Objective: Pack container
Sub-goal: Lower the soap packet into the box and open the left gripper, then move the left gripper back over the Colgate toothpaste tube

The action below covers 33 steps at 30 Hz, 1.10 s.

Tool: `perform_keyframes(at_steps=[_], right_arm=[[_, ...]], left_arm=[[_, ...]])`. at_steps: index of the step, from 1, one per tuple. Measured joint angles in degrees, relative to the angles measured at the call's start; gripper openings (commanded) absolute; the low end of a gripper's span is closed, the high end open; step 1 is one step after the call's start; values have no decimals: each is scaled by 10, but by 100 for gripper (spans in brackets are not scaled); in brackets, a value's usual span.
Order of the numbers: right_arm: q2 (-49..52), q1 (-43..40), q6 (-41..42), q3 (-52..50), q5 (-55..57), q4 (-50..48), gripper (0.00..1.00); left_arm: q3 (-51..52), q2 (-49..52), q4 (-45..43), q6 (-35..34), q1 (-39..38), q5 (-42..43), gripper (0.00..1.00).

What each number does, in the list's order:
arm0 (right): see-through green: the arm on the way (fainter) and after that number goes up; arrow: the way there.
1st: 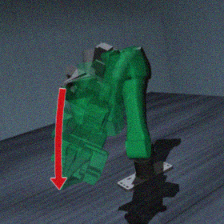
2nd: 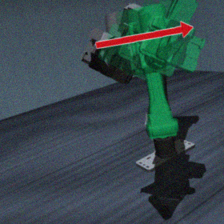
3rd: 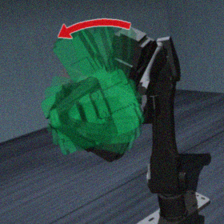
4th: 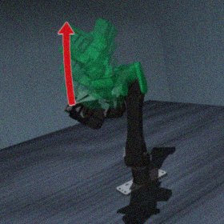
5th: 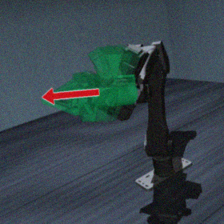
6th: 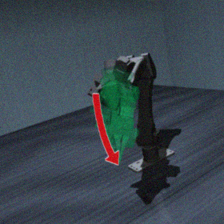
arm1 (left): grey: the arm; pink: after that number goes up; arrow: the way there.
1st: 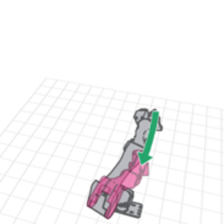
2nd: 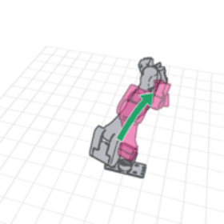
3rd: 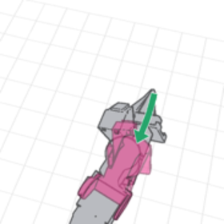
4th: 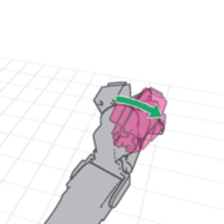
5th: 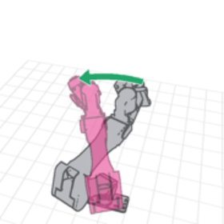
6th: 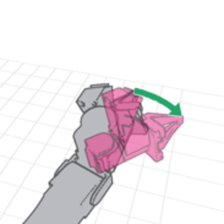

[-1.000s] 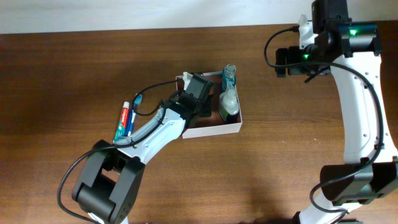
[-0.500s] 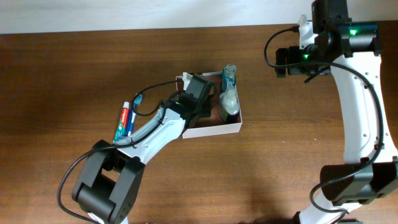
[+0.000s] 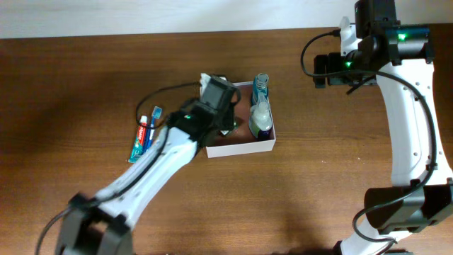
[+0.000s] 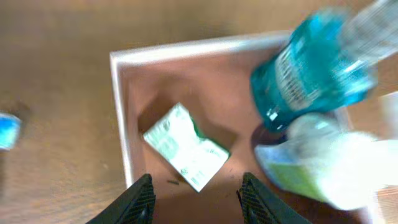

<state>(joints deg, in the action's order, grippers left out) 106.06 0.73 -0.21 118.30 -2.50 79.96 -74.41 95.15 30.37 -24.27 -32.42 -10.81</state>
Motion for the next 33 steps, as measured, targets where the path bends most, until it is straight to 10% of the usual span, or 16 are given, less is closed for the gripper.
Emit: perform_keyframes(at_steps=[3,9,33], right_arm=[[0,0,0,0,0,0,98],[0,0,0,0,0,0,98],[0,0,0,0,0,0,98]], left_arm=[[-4,-40,11,6,8,-2,45],[-7,-83,106,14,31,-2,1],[-7,-63,207,81,260,-38,0]])
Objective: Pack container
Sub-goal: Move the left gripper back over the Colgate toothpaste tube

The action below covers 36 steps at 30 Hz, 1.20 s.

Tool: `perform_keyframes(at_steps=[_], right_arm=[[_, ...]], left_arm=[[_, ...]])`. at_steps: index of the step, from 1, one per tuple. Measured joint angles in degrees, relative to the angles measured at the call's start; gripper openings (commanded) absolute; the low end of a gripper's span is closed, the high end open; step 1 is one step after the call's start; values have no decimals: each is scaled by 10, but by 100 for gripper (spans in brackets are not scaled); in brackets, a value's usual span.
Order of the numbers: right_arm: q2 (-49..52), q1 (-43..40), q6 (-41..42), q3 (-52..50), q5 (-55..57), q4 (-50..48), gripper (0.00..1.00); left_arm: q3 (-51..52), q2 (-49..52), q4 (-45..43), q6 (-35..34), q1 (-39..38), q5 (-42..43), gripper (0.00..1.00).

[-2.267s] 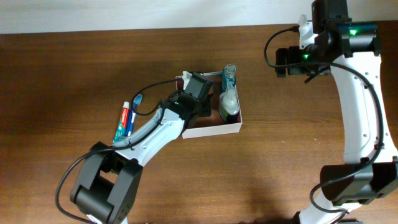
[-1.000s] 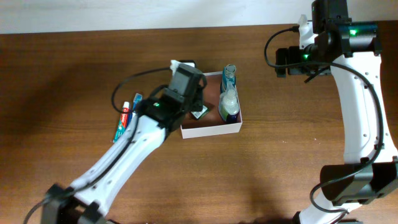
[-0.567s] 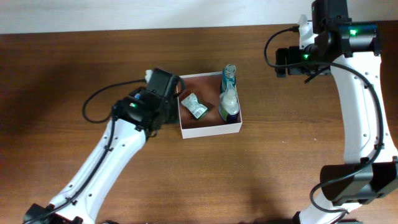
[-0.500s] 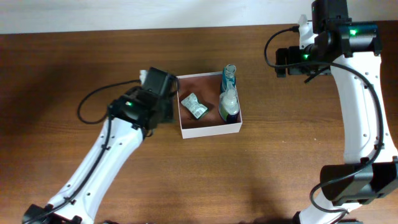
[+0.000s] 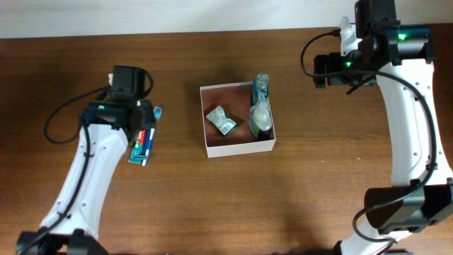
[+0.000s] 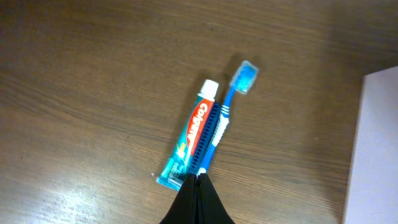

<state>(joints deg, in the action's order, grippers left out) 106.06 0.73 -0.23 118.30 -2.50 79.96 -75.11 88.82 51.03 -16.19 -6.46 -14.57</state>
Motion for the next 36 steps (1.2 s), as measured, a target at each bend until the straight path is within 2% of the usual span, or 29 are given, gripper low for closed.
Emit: perform_keyframes(at_steps=[6,10,15,16,17,20,24,28,31,36], right_arm=[[0,0,0,0,0,0,98],[0,0,0,0,0,0,99],[0,0,0,0,0,0,98],[0,0,0,0,0,0,98],[0,0,0,0,0,0,99],[0,0,0,0,0,0,98],[0,0,0,0,0,0,98],[0,0,0,0,0,0,98],[0,0,0,0,0,0,98],[0,0,0,0,0,0,99]], left_arm=[[0,57,-29,34,55,25,6],[0,119,-53,56,85,73,20],[0,172,-63,120,91,123,28],[0,177,-64,132,90,128,32],[0,181,-66,140,90,132,43],[1,190,-76,172,90,142,64],[1,194,-83,206,90,146,73],[1,195,-88,221,91,146,74],[1,195,-89,237,91,140,71],[1,195,-89,252,91,126,52]])
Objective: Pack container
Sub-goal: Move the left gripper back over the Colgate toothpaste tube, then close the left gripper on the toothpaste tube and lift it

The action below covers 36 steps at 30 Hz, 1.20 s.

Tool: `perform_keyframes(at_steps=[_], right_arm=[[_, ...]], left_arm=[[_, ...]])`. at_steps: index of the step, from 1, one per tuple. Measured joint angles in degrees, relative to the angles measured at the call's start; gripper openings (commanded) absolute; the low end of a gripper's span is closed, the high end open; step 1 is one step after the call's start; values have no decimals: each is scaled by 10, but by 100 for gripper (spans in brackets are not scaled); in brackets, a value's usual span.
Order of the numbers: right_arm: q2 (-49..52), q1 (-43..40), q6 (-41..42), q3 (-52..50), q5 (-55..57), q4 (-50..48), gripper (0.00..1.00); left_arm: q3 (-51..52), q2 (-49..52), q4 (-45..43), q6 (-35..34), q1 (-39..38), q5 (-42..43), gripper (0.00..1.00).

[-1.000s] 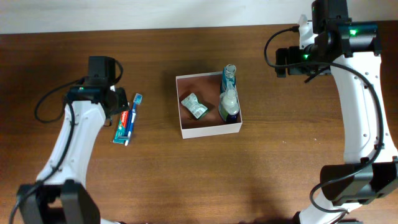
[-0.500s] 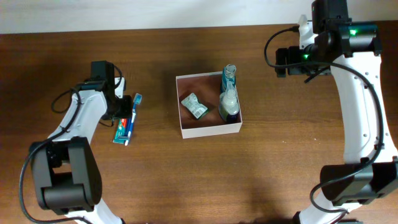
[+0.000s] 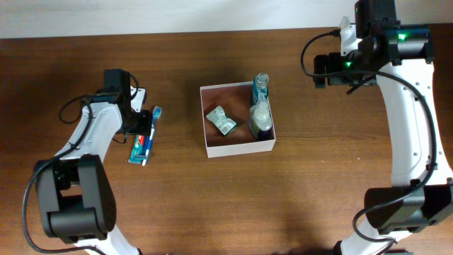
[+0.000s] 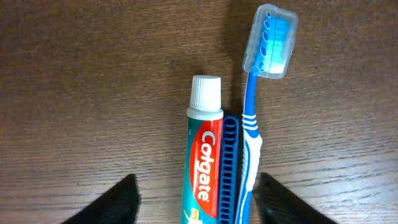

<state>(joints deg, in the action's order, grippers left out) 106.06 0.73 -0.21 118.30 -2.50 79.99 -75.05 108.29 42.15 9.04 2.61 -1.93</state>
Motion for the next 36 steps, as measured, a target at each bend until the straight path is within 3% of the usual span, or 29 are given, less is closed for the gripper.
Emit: perform_keyframes(at_steps=[4,36], right_arm=[[0,0,0,0,0,0,98],[0,0,0,0,0,0,98]], left_arm=[[0,0,0,9,0,-2,43],[1,51,-13,10,-1,-26,42]])
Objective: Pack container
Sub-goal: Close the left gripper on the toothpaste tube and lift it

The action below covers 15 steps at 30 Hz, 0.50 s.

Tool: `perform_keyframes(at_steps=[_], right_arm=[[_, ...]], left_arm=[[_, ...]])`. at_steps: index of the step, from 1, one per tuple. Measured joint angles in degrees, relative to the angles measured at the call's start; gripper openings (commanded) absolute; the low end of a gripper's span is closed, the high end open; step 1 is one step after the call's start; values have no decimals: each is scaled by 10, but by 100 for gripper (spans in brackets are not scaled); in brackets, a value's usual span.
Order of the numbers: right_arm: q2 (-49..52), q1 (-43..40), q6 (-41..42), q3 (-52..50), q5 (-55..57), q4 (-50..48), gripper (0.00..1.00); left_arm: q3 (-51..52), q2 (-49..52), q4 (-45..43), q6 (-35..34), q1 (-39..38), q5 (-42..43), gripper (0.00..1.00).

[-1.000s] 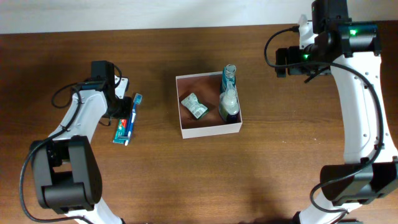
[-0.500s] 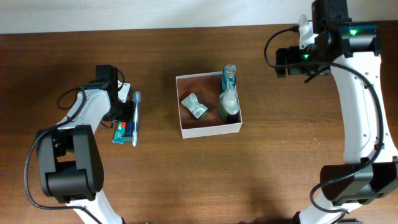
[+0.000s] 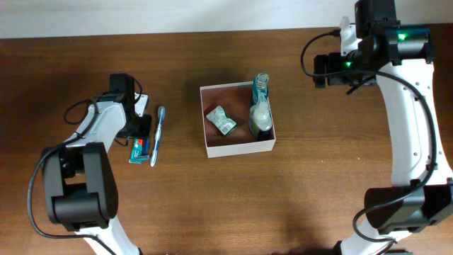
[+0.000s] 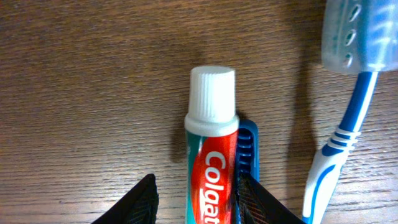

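A red and teal Colgate toothpaste tube with a white cap lies on the table, with a dark blue comb against its right side. My left gripper is low over them and open. Its fingers straddle tube and comb: the right one sits at the comb's edge, and the left one stands a little off the tube. A blue toothbrush with a capped head lies apart to the right. The white box holds a blue bottle, a pale bottle and a green sachet. The right gripper hangs far off at the back right.
In the overhead view the toothpaste and toothbrush lie left of the box, with bare brown table between them. The left half of the box floor shows beside the sachet.
My left gripper has come lower onto the toothpaste, and its fingers now flank the tube and comb closely. The toothbrush lies further right, apart from the comb. The right arm has not moved.
First my left gripper was open over the box with the sachet lying below it. Then it was away to the left, shut, above the toothpaste, comb and toothbrush. After that it stood open closer above them, and now straddles tube and comb.
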<state>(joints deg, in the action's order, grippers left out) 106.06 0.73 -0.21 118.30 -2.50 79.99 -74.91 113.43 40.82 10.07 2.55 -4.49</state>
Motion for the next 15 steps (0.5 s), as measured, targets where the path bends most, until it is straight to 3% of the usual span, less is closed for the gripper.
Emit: perform_keyframes(at_steps=[15], right_arm=[[0,0,0,0,0,0,98]], left_arm=[[0,0,-3,0,1,-12,44]])
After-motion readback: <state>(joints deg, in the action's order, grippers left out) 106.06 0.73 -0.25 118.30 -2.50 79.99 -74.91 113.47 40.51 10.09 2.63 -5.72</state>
